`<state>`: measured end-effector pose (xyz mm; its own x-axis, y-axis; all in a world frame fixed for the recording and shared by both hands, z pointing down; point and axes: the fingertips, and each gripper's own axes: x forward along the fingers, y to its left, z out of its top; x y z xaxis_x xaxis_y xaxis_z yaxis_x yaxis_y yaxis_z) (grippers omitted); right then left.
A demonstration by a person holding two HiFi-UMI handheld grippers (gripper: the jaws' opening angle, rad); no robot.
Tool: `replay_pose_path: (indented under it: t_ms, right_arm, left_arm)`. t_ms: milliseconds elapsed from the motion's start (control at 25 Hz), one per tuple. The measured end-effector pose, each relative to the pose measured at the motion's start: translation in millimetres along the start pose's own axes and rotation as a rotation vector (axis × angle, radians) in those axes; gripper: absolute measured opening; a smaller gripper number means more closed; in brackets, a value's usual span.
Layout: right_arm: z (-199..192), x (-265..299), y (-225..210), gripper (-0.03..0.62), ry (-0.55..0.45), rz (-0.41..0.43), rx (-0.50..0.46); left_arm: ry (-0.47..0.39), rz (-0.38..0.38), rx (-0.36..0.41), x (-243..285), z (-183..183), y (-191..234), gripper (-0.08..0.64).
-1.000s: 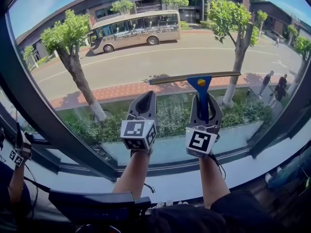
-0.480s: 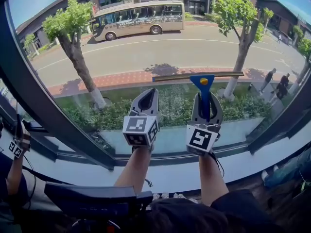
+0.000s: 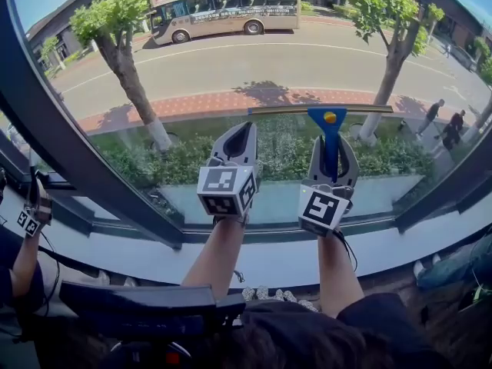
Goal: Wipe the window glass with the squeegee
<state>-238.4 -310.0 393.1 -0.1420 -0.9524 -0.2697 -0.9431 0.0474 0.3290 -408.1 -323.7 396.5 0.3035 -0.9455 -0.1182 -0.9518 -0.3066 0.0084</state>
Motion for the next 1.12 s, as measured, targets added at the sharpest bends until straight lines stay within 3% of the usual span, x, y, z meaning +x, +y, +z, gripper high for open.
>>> replay_pose_path:
  t_ms: [400, 640, 800, 1120]
  right_arm:
    - [-18.8, -0.8, 4.4, 0.143, 0.054, 0.002, 0.003]
    - [-2.9, 0.3, -0.7, 0.141, 0.066, 0.035, 0.027]
    - [-5.3, -5.4, -6.3, 0.141, 0.066, 0.053, 0.035]
    - [-1.5, -9.2, -5.2, 0.141, 0.103, 0.09, 0.004]
  left_arm:
    - [0.019, 0.019, -0.012, -5.6, -5.7, 3.8, 0.002]
    - [0.027, 0.028, -0.018, -5.5, 5.7, 8.3, 0.002]
    - [0.037, 0.024, -0.028, -5.1, -5.7, -2.8, 0.002]
    - [0.047, 0.017, -0.042, -7.6, -5.2, -4.9, 0.002]
